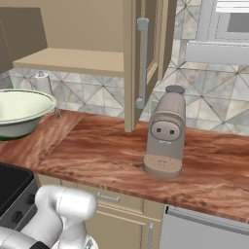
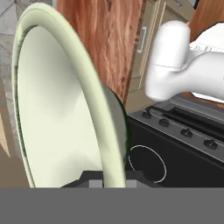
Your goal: Pick up the bowls from the cabinet and place each bowl in front of a stool on the dining counter.
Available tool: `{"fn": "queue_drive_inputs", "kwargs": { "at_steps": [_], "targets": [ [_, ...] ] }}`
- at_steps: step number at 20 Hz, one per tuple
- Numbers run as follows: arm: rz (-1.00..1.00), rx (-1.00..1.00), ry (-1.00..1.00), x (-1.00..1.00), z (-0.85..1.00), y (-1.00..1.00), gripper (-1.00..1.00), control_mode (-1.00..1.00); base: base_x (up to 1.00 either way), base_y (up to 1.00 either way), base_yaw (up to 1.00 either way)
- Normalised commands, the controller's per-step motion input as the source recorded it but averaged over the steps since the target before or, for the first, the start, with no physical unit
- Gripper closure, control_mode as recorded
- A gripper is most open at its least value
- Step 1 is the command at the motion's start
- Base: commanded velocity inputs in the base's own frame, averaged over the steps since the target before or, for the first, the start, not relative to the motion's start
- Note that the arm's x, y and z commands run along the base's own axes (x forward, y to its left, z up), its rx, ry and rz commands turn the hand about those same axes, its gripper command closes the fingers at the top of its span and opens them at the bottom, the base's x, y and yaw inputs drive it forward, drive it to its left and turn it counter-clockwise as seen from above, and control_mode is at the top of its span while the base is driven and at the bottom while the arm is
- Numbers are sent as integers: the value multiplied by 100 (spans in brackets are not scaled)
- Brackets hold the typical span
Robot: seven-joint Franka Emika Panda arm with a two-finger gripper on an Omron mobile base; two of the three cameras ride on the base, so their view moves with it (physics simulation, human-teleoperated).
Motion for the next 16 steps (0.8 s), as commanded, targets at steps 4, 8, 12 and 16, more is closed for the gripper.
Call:
{"fn": "queue_drive_inputs", "kwargs": {
  "at_steps": [4,8,12,16],
  "targets": [
    [-3,0,8,-32,0,-3,100,-100,0,0,0],
    [-3,0,2,-9,0,0,100,100,-14,0,-4],
    [0,0,0,0,0,0,100,100,-51,-36,-35],
    [0,0,0,0,0,0,100,100,-55,-34,-71]
  ]
}}
